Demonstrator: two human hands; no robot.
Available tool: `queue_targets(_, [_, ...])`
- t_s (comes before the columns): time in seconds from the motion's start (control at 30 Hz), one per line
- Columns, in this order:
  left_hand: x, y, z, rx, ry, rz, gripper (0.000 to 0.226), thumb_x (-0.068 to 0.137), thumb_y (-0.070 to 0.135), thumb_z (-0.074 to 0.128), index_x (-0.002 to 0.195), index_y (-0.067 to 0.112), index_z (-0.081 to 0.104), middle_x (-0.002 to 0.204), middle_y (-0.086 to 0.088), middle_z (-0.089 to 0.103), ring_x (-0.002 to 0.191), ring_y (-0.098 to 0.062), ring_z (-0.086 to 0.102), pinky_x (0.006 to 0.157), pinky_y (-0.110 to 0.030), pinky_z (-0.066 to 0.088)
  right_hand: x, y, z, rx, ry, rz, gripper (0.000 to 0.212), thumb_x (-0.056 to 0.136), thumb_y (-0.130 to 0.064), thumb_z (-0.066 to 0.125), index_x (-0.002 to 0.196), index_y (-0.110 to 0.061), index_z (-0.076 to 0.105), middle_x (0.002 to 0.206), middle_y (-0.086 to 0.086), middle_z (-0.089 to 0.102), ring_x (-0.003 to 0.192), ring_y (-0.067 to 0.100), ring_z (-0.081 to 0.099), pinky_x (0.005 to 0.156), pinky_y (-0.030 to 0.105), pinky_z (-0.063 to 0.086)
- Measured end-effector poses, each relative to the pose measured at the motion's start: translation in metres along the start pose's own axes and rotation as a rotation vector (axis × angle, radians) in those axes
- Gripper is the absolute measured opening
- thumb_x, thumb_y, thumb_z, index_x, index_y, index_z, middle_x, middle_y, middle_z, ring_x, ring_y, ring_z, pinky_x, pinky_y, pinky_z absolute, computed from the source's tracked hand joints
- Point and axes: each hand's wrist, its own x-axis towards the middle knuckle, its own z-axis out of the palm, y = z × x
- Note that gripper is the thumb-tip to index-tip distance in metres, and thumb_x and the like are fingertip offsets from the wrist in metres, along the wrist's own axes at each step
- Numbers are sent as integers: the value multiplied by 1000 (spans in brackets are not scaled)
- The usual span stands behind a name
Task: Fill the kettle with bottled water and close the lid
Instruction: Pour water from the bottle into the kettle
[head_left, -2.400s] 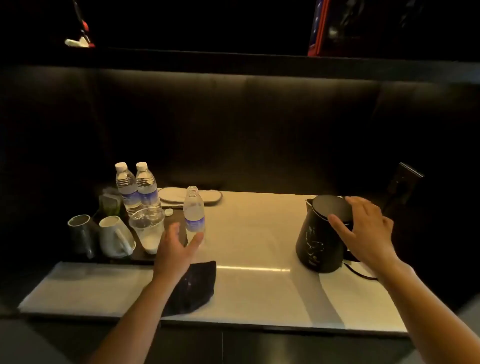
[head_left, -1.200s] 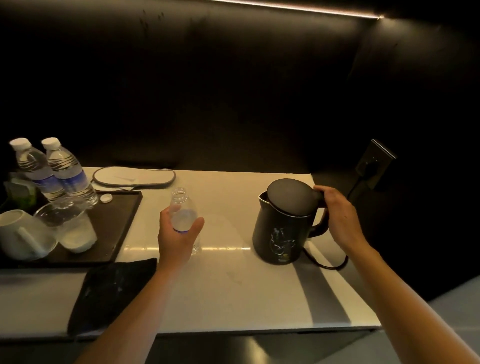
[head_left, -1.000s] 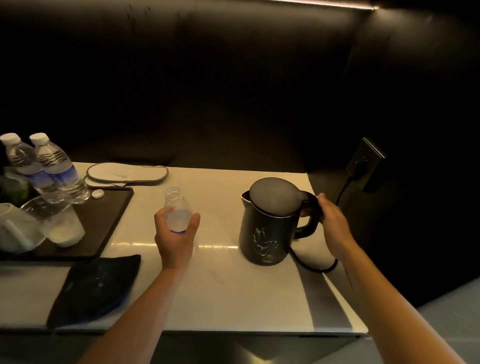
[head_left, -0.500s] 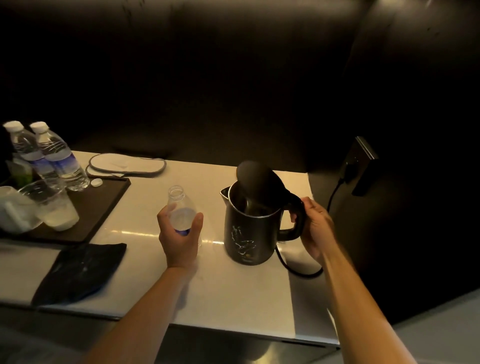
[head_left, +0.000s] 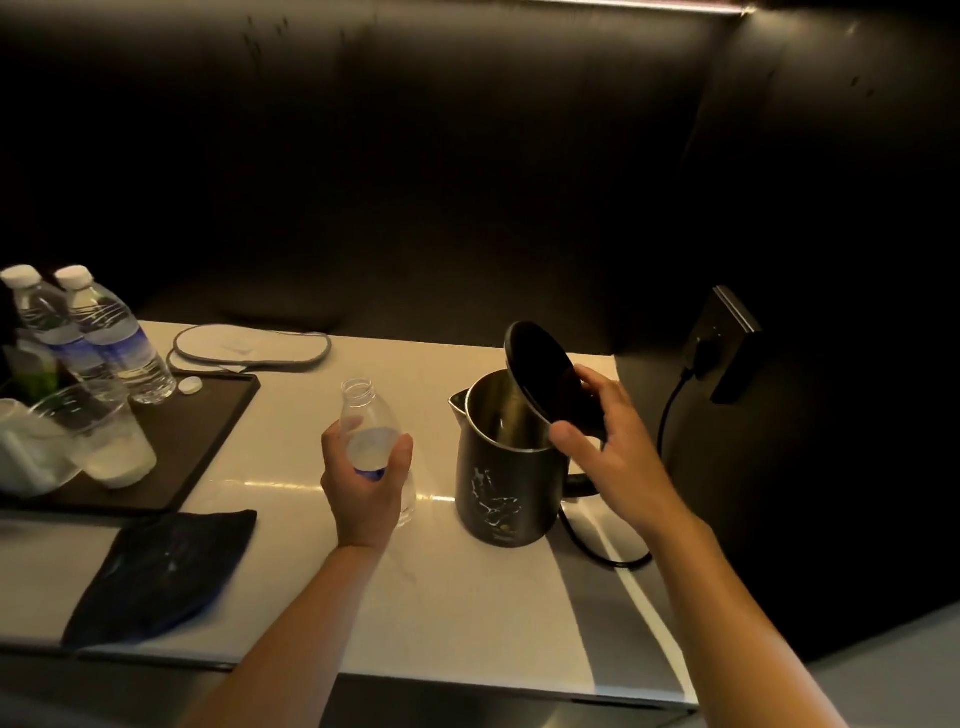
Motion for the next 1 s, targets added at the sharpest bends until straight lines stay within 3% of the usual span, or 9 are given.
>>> queue_targets(0.07, [8, 7, -2, -3, -52, 31, 69, 79, 51, 72, 131, 11, 49, 119, -3, 56, 106, 12, 54, 80, 0, 44, 3, -4, 7, -119, 49, -25, 75, 80, -63, 60, 146, -35, 40, 136, -12, 42, 121, 5, 44, 89, 19, 45])
queue_targets(0.17, [23, 24, -9, 0, -135, 58, 58, 78, 55, 72, 128, 38, 48, 120, 3, 57, 108, 0, 57, 80, -4, 48, 3, -5, 17, -149, 143, -33, 77, 83, -62, 53, 149, -22, 42, 136, -2, 43, 122, 18, 45, 96, 36, 48])
queue_targets(0.3, [46, 49, -20, -7, -349, 70, 51, 73, 60, 71, 115, 67, 43, 113, 29, 55, 108, 2, 55, 77, -4, 49, 1, -2, 27, -61, 279, -48, 78, 85, -66, 39, 146, -19, 45, 130, -4, 45, 119, 13, 46, 92, 25, 44])
queue_targets(0.37, [58, 57, -24, 30, -472, 63, 51, 71, 64, 70, 116, 61, 45, 111, 33, 54, 107, -5, 58, 75, -11, 54, 1, 1, 31, 21, 342, -39, 71, 88, -61, 33, 142, -17, 49, 126, -4, 48, 115, 7, 48, 90, 19, 43])
queue_targets(0.47, [77, 67, -28, 100, -669, 11, 56, 67, 65, 70, 117, 45, 52, 115, 13, 58, 101, -25, 63, 71, -22, 56, 0, 4, 33, 108, 404, -23, 70, 90, -63, 29, 137, -15, 53, 122, -8, 51, 114, -4, 48, 86, 6, 40])
queue_targets(0.63, [103, 89, -29, 267, -1019, -38, 70, 62, 70, 70, 121, 36, 53, 122, 3, 59, 105, -32, 65, 86, -46, 62, 0, 1, 34, 106, 408, -47, 48, 90, -75, 29, 127, -47, 42, 124, -22, 46, 110, -26, 40, 83, -4, 31])
queue_targets(0.8, [125, 112, -16, 540, -1252, -15, 97, 67, 70, 71, 148, 25, 43, 141, 0, 55, 120, -28, 59, 98, -43, 57, 2, 1, 35, 111, 404, -9, 37, 91, -65, 30, 124, -54, 42, 125, -27, 45, 109, -27, 40, 81, -5, 31])
queue_targets(0.9, [136, 121, -9, 664, -1355, 52, 73, 80, 57, 76, 142, 31, 46, 130, 8, 60, 103, -14, 63, 73, -16, 55, 1, 3, 35, 111, 405, -14, 38, 91, -68, 32, 125, -55, 42, 126, -24, 47, 112, -21, 43, 82, -3, 33])
queue_targets(1.0, [146, 136, -1, 804, -1392, 110, 70, 80, 57, 76, 139, 34, 47, 116, 16, 59, 91, -6, 62, 61, -12, 49, 0, 1, 36, 111, 402, 1, 31, 90, -66, 32, 121, -68, 40, 123, -30, 47, 111, -21, 43, 81, -2, 34])
